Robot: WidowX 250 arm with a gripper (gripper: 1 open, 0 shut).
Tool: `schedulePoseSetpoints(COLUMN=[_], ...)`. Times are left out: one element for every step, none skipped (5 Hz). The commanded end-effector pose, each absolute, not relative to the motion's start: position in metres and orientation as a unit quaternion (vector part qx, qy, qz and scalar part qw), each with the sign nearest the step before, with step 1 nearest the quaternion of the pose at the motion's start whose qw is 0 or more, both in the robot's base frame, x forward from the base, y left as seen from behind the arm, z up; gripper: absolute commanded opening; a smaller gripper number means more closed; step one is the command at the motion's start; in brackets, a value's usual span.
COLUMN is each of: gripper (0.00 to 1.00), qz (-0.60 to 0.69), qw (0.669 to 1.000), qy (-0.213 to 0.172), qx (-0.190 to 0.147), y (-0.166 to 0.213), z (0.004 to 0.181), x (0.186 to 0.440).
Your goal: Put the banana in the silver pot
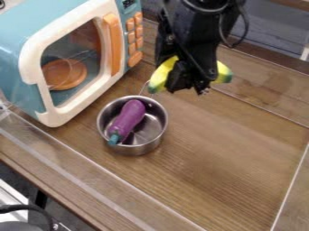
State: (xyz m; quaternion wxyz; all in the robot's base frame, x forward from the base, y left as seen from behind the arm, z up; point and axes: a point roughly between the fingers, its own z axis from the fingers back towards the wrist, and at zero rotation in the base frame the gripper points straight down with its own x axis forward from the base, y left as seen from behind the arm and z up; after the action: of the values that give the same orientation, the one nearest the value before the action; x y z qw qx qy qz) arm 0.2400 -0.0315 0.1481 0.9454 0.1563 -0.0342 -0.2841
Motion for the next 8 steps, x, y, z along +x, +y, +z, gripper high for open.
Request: schedulePoseSetpoints(gripper=[0.00,0.00,0.00,0.00,0.00,0.00,0.00,0.00], qz=[-0.283,-0.284,-0.285,-0.285,-0.285,-0.285,-0.283,-0.281], qw=[0.944,0.943,0.942,0.942,0.941,0.941,0.941,0.941], qy=[-0.059,-0.061,-0.062,-0.063,-0.064,-0.064,-0.065,-0.067], qx=[0.161,0.163,0.166,0.168,0.170,0.172,0.174,0.177], y=[-0.037,-0.038,-0.038,-0.038,-0.037,-0.036,-0.035,-0.035], z=[0.157,0.155,0.153,0.152,0.149,0.147,0.145,0.144], x=[0.248,0.248,0.249,0.249,0.250,0.251,0.252,0.252])
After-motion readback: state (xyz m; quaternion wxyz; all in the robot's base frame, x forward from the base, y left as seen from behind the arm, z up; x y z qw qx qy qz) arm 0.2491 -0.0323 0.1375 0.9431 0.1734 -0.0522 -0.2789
